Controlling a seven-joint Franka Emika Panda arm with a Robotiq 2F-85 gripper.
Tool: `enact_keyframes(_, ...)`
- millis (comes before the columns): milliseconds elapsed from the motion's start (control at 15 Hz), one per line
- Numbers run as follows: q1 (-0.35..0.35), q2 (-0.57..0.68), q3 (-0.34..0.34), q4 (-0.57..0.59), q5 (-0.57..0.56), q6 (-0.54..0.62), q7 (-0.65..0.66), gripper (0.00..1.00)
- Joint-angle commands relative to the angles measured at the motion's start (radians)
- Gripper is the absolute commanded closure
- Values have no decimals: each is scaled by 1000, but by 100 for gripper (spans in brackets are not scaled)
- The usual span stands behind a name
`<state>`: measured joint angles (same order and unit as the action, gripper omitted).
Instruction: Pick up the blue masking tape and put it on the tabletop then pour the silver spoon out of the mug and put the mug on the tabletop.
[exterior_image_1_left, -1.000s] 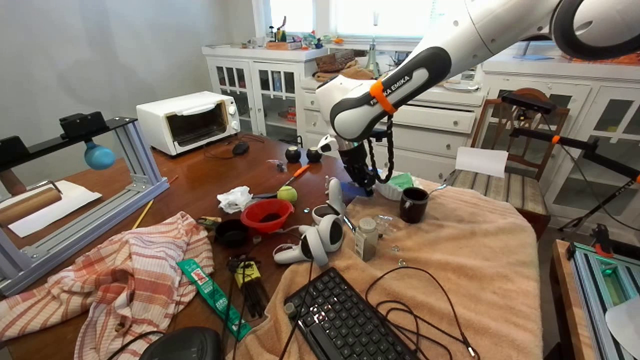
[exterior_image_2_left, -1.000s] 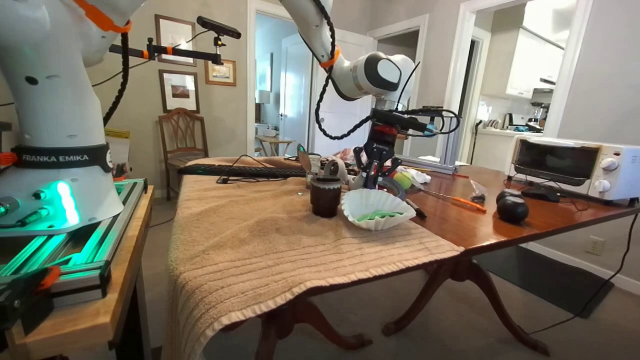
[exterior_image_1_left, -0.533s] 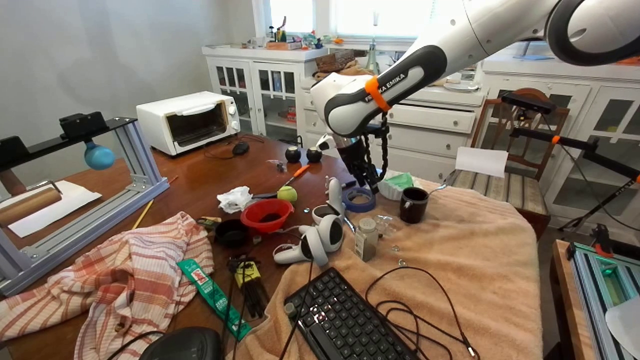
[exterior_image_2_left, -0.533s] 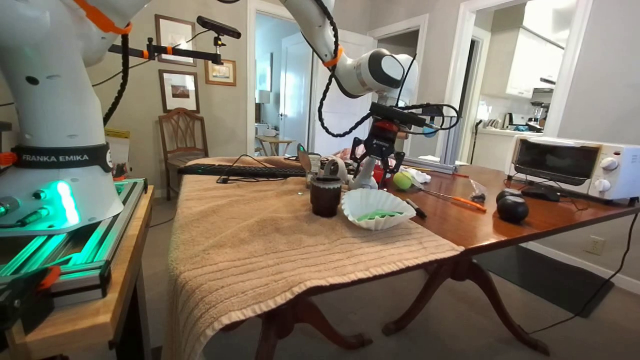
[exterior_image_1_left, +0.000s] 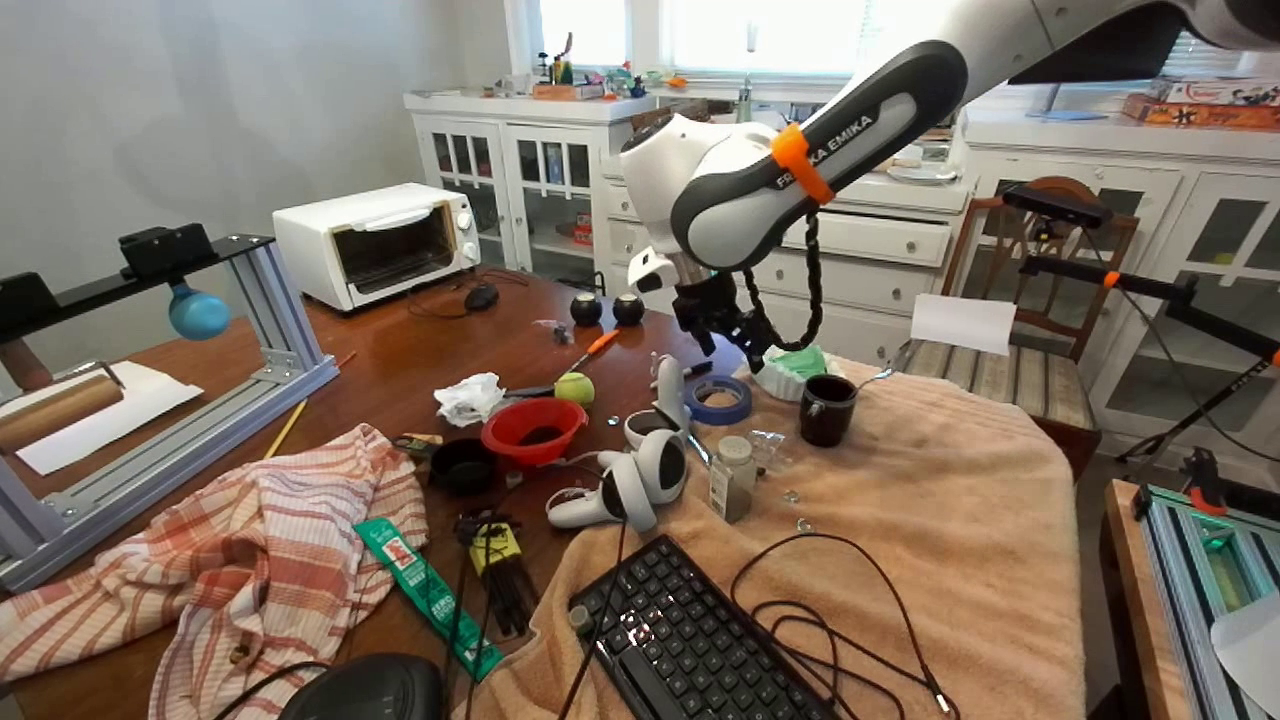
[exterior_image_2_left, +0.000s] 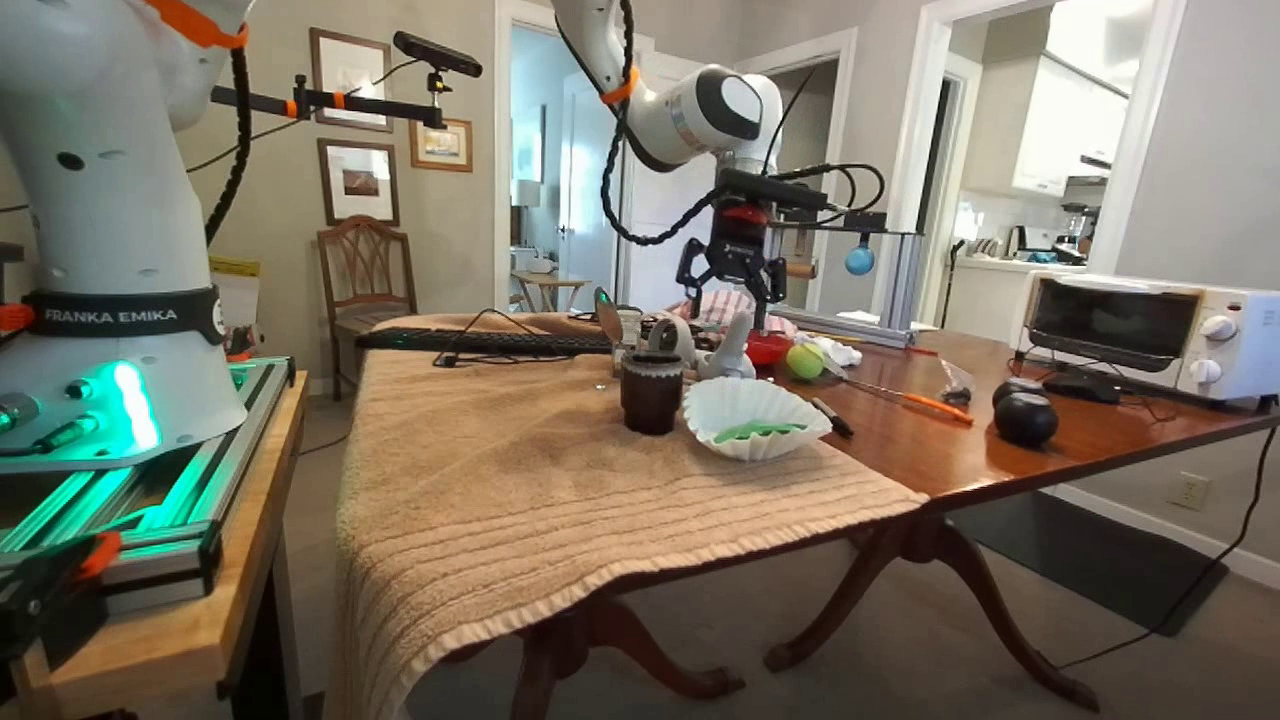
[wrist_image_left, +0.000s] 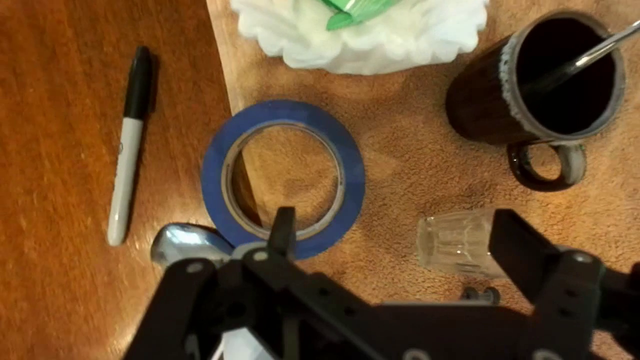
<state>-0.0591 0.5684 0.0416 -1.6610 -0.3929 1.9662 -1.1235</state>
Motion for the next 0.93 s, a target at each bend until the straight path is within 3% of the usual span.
enact_keyframes(0,-7,-149,23,-236,-33,163,-115,0)
enact_keyframes(400,-2,-220,11,-462,-95,431,-302,0)
enact_keyframes(600,10,-246,-4,-545,-127,508,-312,0)
enact_keyframes(867,33,-307,-15,-615,-144,522,-253,0)
